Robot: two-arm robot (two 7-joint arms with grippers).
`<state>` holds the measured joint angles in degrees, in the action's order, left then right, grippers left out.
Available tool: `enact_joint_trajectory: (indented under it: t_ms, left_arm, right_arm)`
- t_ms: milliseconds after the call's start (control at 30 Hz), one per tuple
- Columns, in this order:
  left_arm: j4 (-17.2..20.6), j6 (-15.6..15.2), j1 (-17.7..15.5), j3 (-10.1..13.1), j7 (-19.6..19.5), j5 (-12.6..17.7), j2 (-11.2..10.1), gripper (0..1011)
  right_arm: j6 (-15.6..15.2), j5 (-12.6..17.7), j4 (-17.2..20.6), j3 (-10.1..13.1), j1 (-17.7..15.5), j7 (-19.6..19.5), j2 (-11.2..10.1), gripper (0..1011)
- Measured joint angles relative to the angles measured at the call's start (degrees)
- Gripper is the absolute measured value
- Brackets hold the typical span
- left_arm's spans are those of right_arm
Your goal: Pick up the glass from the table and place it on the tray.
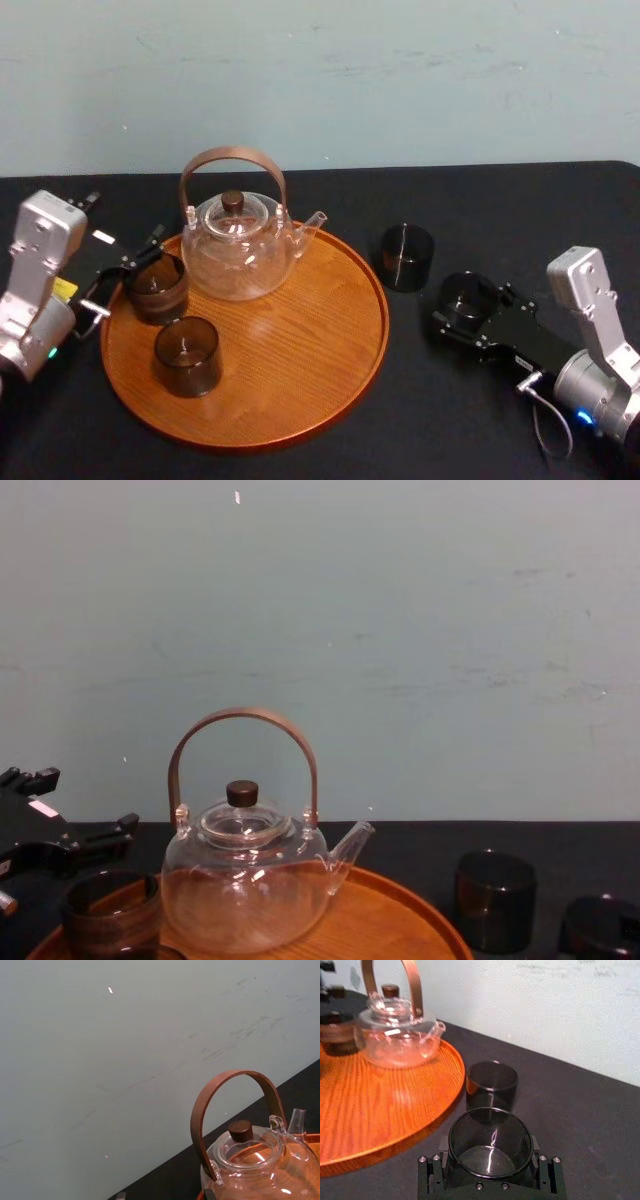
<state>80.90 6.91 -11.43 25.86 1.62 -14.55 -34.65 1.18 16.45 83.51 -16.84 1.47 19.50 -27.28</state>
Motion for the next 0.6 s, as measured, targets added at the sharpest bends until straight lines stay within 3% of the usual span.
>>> enact_joint_trajectory:
  t_ms: [333,600]
  left_arm:
    - [0.0,0.0,0.0,0.0,0.0,0.0,0.0,1001]
    - [0.0,0.0,0.0,0.0,0.0,0.0,0.0,1001]
  right_arm:
    - [-1.2,0.8,5.9,1.4,-2.1,2.4,-0.4,915]
    - [-2.4,0.4,9.4,-0.1,-2.4,3.9,-0.5,916]
